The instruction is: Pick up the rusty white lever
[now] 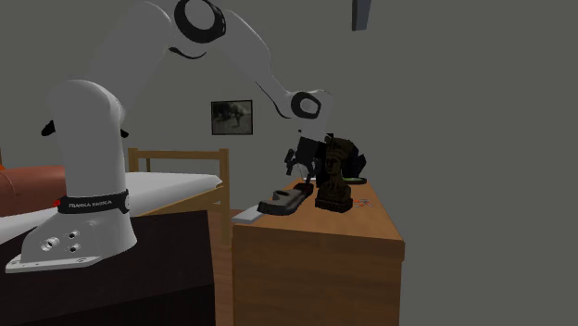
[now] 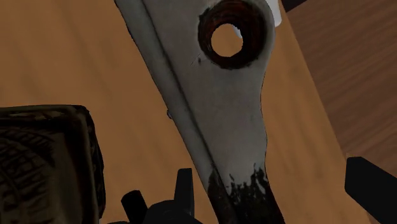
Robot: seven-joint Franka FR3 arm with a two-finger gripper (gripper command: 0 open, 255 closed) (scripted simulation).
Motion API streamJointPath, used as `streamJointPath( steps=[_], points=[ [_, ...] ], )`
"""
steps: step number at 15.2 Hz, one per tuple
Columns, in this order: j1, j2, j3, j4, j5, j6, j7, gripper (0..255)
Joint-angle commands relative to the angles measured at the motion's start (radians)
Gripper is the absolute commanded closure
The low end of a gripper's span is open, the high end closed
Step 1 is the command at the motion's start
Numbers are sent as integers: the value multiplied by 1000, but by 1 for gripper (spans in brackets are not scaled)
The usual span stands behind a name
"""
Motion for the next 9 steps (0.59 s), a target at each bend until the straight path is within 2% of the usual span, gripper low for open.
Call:
streamJointPath(
  steps=[1, 8, 9],
  points=[
    [1, 26, 3, 12, 0, 11, -7, 0],
    [1, 71, 4, 4, 4, 64, -16, 0],
    [2, 71, 5, 2, 4, 66, -16, 255]
  ],
)
